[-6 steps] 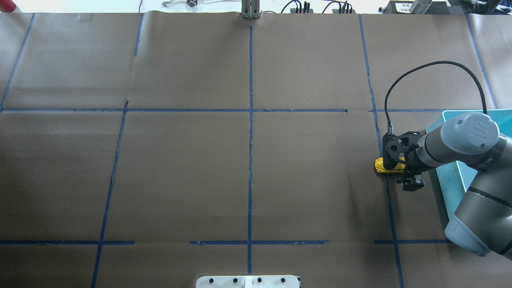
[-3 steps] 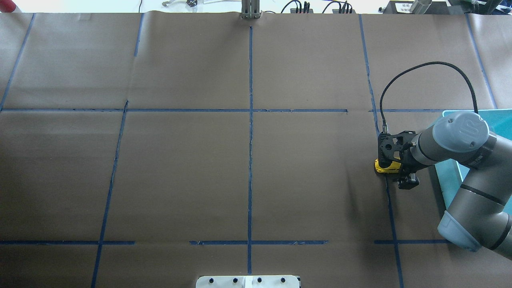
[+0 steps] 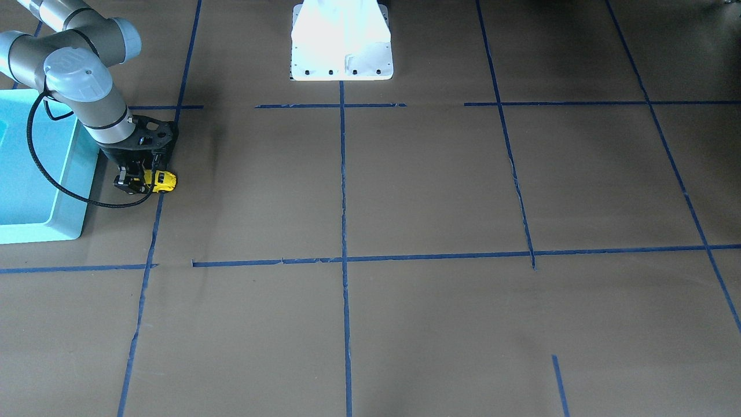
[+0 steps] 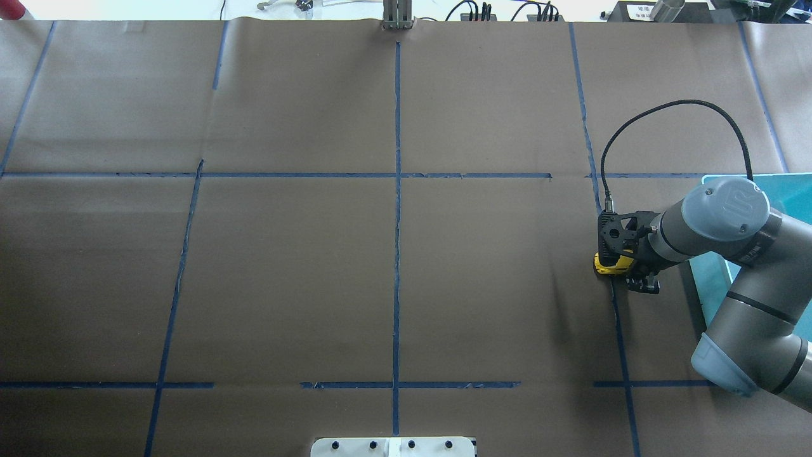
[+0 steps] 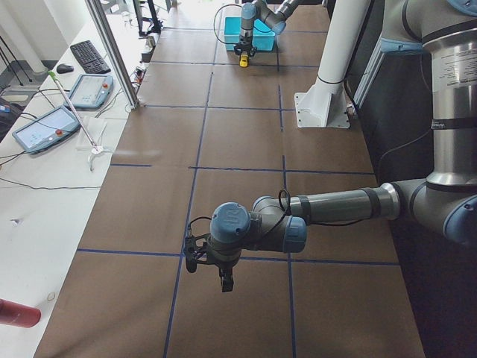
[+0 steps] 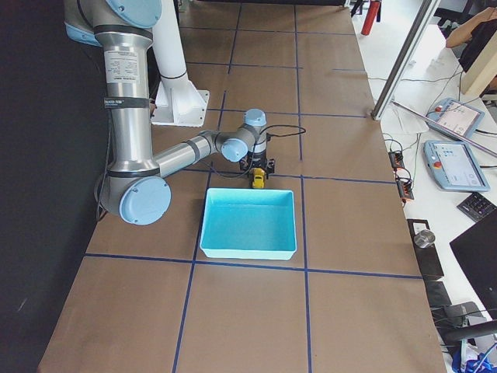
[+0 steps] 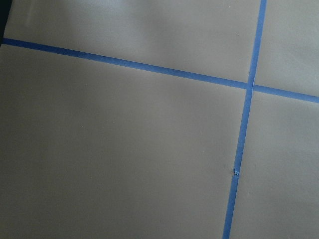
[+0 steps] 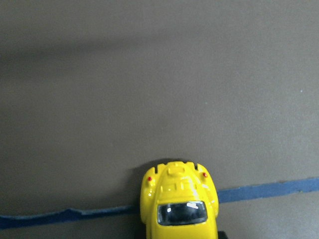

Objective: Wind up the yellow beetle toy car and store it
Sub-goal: 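Lift the car with the right gripper and lower it into the tray, then open the right gripper to release the car inside the tray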

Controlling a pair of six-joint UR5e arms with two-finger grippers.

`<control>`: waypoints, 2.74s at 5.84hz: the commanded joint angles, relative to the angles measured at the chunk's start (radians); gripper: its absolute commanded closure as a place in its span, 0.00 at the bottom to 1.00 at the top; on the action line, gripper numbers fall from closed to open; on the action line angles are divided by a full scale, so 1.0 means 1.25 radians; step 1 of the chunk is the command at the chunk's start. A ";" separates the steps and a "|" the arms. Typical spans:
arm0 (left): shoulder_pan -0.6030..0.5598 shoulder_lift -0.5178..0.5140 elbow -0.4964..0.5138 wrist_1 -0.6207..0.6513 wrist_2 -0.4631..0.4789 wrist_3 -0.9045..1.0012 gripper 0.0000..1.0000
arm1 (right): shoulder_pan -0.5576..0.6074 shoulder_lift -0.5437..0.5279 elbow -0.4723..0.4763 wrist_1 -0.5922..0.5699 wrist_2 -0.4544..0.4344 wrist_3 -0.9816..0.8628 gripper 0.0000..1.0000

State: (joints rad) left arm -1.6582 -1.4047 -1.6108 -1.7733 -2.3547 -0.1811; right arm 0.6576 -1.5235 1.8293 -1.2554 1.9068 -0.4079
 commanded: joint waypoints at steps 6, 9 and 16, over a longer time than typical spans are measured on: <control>0.001 0.000 0.001 0.000 0.001 0.000 0.00 | 0.284 -0.259 0.198 -0.005 0.188 -0.245 1.00; 0.002 -0.002 0.001 0.000 0.001 0.000 0.00 | 0.286 -0.293 0.098 -0.001 0.183 -0.369 1.00; 0.009 -0.005 -0.005 0.000 0.000 -0.008 0.00 | 0.283 -0.277 -0.102 0.286 0.188 -0.307 0.01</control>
State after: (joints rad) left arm -1.6515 -1.4089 -1.6122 -1.7733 -2.3535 -0.1849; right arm 1.0114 -1.8749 1.7051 -0.8993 2.1414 -0.8097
